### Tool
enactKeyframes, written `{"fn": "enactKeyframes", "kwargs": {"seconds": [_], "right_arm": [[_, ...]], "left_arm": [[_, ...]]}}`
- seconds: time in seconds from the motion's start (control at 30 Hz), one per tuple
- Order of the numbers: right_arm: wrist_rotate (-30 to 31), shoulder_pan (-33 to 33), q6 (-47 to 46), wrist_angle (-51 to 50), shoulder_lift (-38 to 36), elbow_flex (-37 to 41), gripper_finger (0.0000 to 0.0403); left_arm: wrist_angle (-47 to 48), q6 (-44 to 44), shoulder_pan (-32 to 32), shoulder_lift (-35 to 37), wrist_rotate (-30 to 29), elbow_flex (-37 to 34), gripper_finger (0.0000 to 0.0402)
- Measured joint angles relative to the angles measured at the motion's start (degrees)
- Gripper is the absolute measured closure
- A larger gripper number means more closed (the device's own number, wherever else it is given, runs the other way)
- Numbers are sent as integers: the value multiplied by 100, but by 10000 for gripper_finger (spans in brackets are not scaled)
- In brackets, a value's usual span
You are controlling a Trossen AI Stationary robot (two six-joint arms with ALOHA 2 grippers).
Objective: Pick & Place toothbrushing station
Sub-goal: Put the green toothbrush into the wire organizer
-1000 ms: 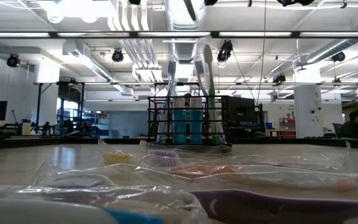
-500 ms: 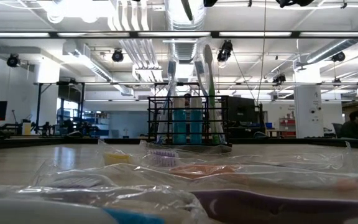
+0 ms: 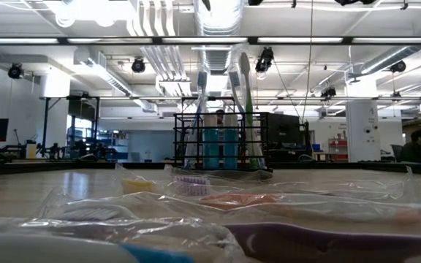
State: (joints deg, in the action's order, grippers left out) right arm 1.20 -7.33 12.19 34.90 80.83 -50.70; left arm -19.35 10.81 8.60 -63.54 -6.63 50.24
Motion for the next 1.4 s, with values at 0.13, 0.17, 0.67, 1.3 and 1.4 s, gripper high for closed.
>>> {"fn": "enactKeyframes", "kwargs": {"seconds": [0.13,0.17,0.67,1.3,1.4], "right_arm": [[10,14,-161,-47,-491,383,219],[13,21,-183,-31,-680,518,214],[746,23,-169,1209,-3389,3677,377],[779,9,-321,1648,-3905,4645,390],[779,9,-321,1651,-3886,4649,390]], "left_arm": [[444,-107,0,249,-117,-89,380],[541,-165,0,279,-142,-92,380],[-776,-808,-273,-160,-910,-1496,380],[-828,-947,-552,-1608,-1194,-1490,381],[-916,-972,-553,-1872,-1239,-1490,381]]}}
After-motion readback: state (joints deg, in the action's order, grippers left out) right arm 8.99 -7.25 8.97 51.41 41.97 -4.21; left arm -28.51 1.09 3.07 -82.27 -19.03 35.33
